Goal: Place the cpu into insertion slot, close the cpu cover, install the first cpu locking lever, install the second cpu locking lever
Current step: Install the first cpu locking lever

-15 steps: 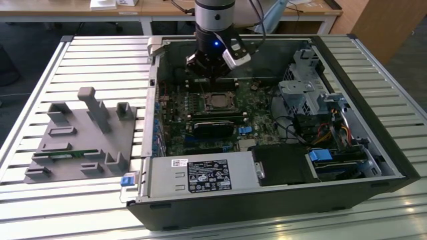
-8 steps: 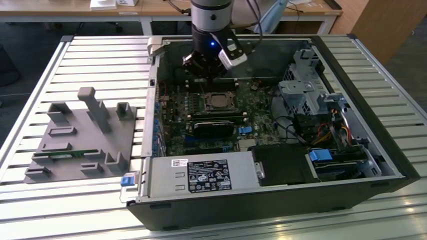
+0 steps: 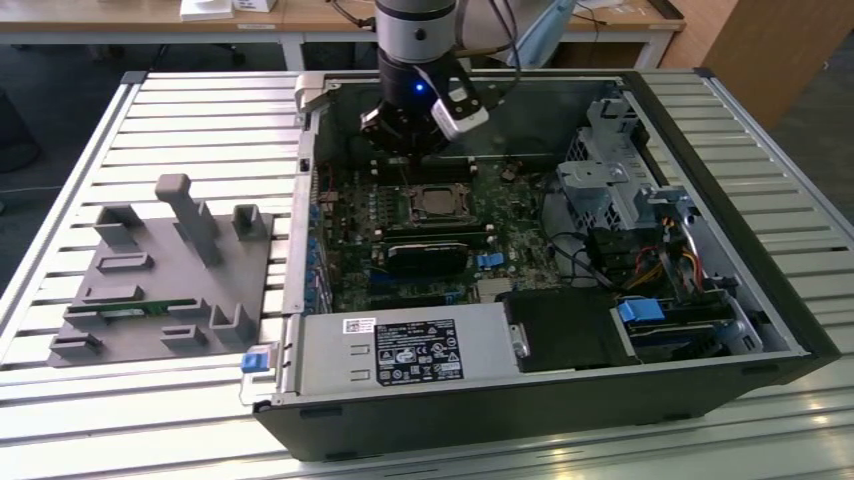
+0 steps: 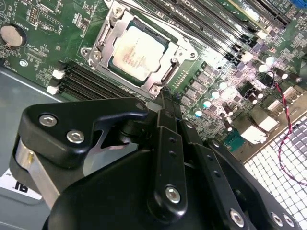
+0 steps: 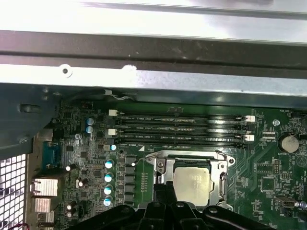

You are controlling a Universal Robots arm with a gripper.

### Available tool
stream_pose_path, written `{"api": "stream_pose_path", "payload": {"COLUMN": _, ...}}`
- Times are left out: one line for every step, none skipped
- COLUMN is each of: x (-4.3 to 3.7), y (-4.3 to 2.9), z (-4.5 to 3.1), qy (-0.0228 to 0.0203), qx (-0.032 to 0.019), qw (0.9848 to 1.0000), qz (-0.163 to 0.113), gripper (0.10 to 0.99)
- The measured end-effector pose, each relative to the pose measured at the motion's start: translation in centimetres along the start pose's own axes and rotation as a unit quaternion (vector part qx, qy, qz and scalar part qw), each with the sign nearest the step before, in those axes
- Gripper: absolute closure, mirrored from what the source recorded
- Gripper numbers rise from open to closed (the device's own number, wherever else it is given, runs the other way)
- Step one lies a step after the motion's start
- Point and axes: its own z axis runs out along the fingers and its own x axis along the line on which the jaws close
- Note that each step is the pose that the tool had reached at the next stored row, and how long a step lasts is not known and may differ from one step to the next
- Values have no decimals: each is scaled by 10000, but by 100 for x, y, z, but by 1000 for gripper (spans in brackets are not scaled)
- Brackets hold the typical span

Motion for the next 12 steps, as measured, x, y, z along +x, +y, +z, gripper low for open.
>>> {"api": "stream_pose_path", "payload": {"x": 5, "y": 0, "z": 0, "qy": 0, "qx": 0, "qw": 10000, "qz": 0, "gripper": 965}}
{"api": "stream_pose_path", "payload": {"x": 10, "y": 0, "z": 0, "qy": 0, "qx": 0, "qw": 10000, "qz": 0, "gripper": 965}}
{"api": "stream_pose_path", "payload": {"x": 18, "y": 0, "z": 0, "qy": 0, "qx": 0, "qw": 10000, "qz": 0, "gripper": 965}}
{"api": "stream_pose_path", "payload": {"x": 28, "y": 0, "z": -1, "qy": 0, "qx": 0, "qw": 10000, "qz": 0, "gripper": 965}}
{"api": "stream_pose_path", "payload": {"x": 42, "y": 0, "z": -2, "qy": 0, "qx": 0, "qw": 10000, "qz": 0, "gripper": 965}}
{"api": "stream_pose_path", "payload": {"x": 56, "y": 1, "z": -2, "qy": 0, "qx": 0, "qw": 10000, "qz": 0, "gripper": 965}}
{"api": "stream_pose_path", "payload": {"x": 71, "y": 1, "z": -2, "qy": 0, "qx": -1, "qw": 10000, "qz": 0, "gripper": 965}}
{"api": "stream_pose_path", "payload": {"x": 83, "y": 1, "z": -2, "qy": 0, "qx": -2, "qw": 10000, "qz": 0, "gripper": 965}}
{"api": "stream_pose_path", "payload": {"x": 96, "y": 2, "z": -3, "qy": 0, "qx": -2, "qw": 10000, "qz": 0, "gripper": 965}}
{"api": "stream_pose_path", "payload": {"x": 112, "y": 2, "z": -3, "qy": 0, "qx": -5, "qw": 10000, "qz": 1, "gripper": 965}}
{"api": "stream_pose_path", "payload": {"x": 130, "y": 2, "z": -4, "qy": 0, "qx": -8, "qw": 10000, "qz": 1, "gripper": 965}}
{"api": "stream_pose_path", "payload": {"x": 147, "y": 2, "z": -4, "qy": 0, "qx": -9, "qw": 10000, "qz": 1, "gripper": 965}}
